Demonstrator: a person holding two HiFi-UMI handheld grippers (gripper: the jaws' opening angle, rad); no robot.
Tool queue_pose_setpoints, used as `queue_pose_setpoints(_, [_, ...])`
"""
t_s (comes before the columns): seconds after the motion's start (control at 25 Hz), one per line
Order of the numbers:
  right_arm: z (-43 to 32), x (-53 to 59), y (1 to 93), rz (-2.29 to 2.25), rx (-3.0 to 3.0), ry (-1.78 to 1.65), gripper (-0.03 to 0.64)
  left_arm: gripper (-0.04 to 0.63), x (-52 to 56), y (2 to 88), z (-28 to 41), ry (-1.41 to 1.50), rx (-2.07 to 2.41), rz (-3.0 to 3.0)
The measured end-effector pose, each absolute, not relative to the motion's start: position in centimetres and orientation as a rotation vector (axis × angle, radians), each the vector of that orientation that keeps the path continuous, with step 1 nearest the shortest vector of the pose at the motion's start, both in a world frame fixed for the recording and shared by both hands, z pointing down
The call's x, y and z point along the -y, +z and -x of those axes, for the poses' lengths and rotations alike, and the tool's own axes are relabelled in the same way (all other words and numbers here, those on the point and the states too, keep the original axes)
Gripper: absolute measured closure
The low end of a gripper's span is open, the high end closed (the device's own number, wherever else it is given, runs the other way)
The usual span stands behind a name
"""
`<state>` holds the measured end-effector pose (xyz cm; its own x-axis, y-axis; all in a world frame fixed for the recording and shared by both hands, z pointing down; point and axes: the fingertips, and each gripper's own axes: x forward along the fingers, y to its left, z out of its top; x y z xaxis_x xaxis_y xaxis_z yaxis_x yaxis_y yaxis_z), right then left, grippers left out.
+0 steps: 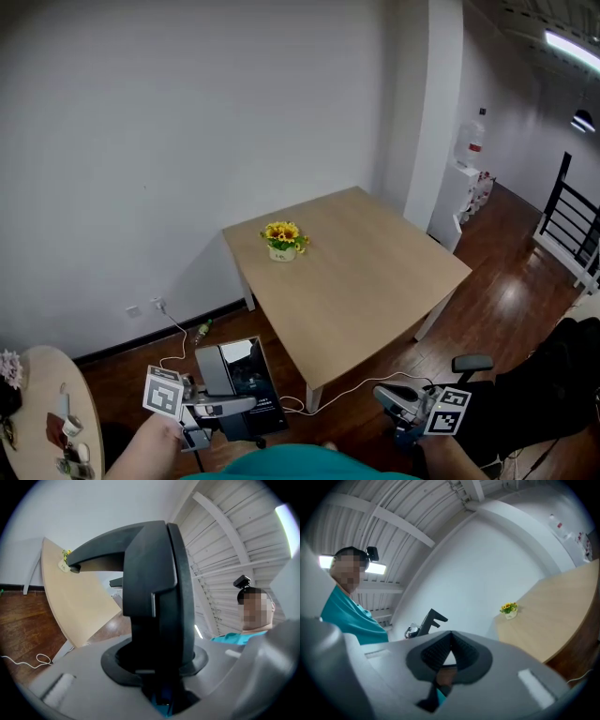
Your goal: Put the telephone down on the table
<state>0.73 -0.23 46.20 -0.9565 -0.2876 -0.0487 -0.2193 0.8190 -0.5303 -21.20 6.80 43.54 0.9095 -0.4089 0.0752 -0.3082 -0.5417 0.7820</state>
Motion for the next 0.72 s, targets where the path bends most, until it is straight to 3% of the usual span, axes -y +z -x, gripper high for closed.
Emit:
queue_pose_setpoints(0.44, [-1.9, 13.2, 46.4, 0.319, -2.929, -0.792, 0.615, 0.426, 6.7, 43.3, 18.1, -0.127, 0.525, -2.179])
queue_pose_setpoints(0.72, [2.2, 19.2, 46.6, 0.426, -2.936, -0.812, 0.615, 0.426, 14.6, 44.4, 21.1, -0.070, 0.391, -2.192])
